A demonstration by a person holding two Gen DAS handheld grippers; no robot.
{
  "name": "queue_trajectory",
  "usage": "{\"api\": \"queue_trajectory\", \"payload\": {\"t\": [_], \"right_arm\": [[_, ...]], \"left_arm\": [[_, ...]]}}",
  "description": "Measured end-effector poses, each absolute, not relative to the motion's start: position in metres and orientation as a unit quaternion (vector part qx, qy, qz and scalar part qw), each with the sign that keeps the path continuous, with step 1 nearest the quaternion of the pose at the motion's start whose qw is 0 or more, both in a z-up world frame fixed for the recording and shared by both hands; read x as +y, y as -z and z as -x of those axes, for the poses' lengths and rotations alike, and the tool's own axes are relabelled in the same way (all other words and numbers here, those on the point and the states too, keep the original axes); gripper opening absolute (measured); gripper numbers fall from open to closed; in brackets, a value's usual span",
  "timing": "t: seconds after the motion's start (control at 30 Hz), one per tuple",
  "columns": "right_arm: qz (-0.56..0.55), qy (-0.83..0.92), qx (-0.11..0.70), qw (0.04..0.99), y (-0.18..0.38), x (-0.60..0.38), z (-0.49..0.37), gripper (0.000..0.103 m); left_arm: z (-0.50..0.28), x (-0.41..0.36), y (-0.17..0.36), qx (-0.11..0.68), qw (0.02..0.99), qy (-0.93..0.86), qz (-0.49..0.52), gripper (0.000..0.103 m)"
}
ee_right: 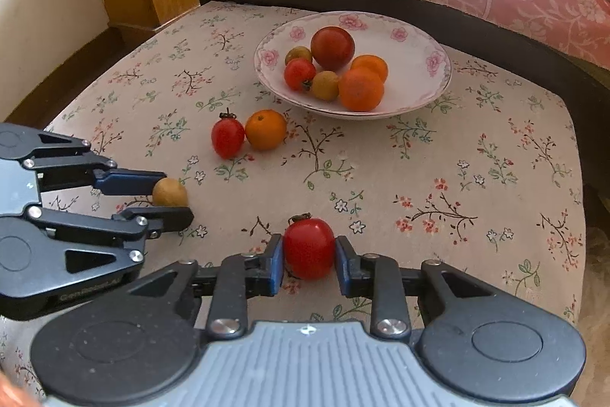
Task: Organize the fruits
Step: 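Carry the brown fruit and red tomato over the white plate with both tools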
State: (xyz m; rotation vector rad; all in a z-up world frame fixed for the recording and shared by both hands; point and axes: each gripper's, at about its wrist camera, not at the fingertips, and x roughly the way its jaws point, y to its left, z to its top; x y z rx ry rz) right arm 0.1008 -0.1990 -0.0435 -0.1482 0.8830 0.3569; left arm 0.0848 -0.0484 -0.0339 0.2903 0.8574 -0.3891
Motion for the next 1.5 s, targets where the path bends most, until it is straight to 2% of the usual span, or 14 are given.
{"api": "queue_trajectory", "payload": {"t": [0.57, 1.5], "right_arm": [[0.042, -0.129, 0.364, 0.921, -0.017, -0.205, -0.127, 0.032], [0.022, -0.11, 0.349, 0.93, -0.004, -0.228, -0.234, 0.032]], "left_arm": [[-0.132, -0.073, -0.016, 0.349, 0.911, 0.177, -0.129, 0.037], [-0.225, -0.101, 0.0, 0.346, 0.912, 0.159, -0.152, 0.035]]}}
